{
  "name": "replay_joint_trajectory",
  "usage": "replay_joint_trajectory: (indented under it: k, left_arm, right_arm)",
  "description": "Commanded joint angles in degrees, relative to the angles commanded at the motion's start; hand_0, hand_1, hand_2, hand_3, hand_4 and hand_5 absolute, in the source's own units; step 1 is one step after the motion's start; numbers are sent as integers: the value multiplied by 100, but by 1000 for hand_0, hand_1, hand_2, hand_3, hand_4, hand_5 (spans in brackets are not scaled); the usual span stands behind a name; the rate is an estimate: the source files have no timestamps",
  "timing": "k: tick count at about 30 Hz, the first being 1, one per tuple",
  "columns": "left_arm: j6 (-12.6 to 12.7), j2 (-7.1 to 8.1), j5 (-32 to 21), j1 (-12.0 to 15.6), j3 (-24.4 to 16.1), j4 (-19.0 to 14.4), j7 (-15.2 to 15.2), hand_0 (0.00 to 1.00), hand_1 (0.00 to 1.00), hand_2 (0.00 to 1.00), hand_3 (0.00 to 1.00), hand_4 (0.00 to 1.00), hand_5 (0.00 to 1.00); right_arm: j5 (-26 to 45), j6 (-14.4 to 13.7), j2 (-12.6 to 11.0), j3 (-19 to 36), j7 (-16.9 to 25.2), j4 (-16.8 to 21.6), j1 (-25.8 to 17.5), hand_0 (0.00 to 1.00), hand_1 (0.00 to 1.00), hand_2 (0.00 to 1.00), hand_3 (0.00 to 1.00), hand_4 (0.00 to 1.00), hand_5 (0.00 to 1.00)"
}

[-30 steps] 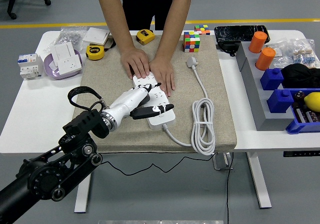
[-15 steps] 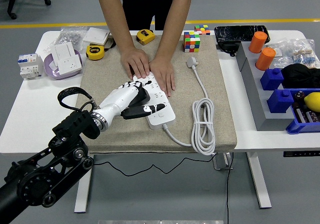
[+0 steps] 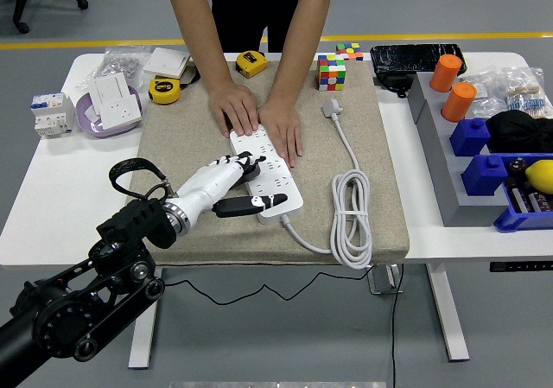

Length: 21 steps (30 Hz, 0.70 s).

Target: Pick up the plug,place it near the board,insert it into the board,press the button

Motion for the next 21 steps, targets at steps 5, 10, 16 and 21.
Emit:
replay_joint_trajectory:
  k: [5, 10, 16, 21]
  left_arm:
    - [1, -53, 12, -112, 57, 68, -14, 998, 975, 925, 965, 998, 998]
    - [-5, -104, 26, -190, 100, 168, -27, 998, 974, 925, 963, 998, 998]
    - [-11, -142, 47, -270, 107, 281, -37, 998, 969, 924, 958, 998, 998]
    - [-28, -145, 62, -309, 100, 336, -33, 998, 968, 923, 957, 998, 998]
  right_arm:
    - [-16, 4, -8, 5, -5, 0, 2, 810, 720, 693, 606, 885, 565]
    - [27, 0, -8, -39, 8, 0, 27, 810, 720, 693, 607, 885, 566]
    - [-6, 4, -6, 0, -3, 0, 32, 810, 720, 693, 606, 885, 567]
    - [9, 0, -14, -9, 2, 0, 43, 810, 720, 694, 606, 885, 567]
